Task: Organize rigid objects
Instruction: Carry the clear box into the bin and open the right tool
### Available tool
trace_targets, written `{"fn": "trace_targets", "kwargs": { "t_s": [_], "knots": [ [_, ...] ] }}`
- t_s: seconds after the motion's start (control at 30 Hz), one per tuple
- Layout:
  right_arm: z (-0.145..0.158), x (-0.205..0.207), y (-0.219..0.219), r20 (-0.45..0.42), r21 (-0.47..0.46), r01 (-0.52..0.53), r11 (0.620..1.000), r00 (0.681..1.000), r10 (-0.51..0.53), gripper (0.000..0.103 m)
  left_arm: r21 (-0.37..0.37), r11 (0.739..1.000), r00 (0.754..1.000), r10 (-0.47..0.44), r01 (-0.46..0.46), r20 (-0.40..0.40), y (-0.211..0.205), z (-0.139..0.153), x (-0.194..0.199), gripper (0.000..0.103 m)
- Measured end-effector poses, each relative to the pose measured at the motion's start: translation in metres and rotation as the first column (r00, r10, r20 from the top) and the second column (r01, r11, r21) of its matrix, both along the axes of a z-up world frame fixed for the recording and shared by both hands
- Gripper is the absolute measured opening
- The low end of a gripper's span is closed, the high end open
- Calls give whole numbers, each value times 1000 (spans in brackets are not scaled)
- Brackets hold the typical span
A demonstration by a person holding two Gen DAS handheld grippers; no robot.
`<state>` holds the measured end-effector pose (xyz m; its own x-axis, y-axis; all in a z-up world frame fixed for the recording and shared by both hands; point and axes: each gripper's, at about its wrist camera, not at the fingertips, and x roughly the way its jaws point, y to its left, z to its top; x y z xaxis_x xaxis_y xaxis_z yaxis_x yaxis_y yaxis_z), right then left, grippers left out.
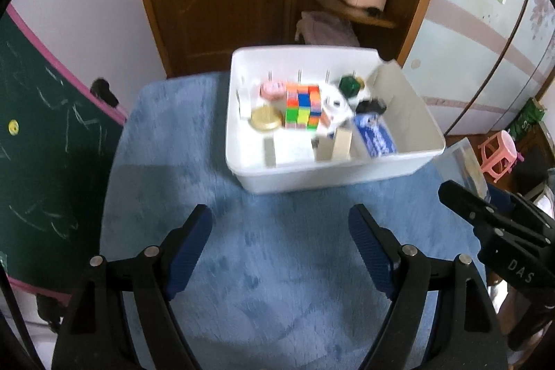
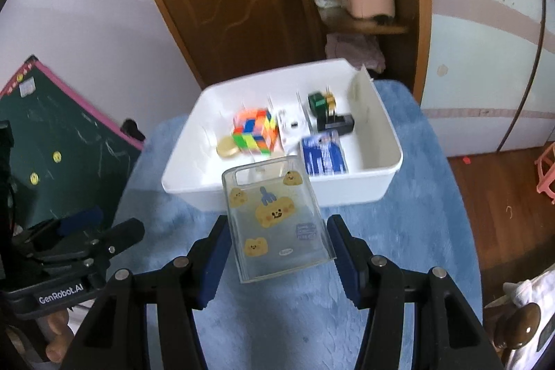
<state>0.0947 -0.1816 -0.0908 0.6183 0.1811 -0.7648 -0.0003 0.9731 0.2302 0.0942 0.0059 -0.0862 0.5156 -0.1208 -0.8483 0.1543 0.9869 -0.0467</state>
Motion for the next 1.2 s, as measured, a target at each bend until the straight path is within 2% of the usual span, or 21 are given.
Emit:
{"fn": "trace_targets", "kwargs": {
  "t_s": [0.37, 0.7, 0.87, 1.07, 1.2],
  "knots": [
    [41, 22, -16, 80, -22, 49, 999, 996, -47, 57, 31, 999, 996, -14, 11, 88, -5, 41, 27, 83],
    [63, 87, -20, 89, -97, 73, 993, 994, -64, 57, 31, 999, 994, 1, -5, 111, 3, 51, 52, 83],
    [60, 126, -20, 72, -102, 84, 991, 994, -77, 57, 40, 999, 994, 7, -11, 107, 6, 48, 63, 83],
    [38, 157, -29, -3, -84, 96, 992, 995, -97, 57, 31, 999, 993, 31, -35, 111, 11, 48, 85, 83],
    [21, 171, -35, -43, -114, 89, 989, 995, -94, 57, 17, 998, 991, 59, -61, 121, 17, 45, 96, 83]
  ]
}}
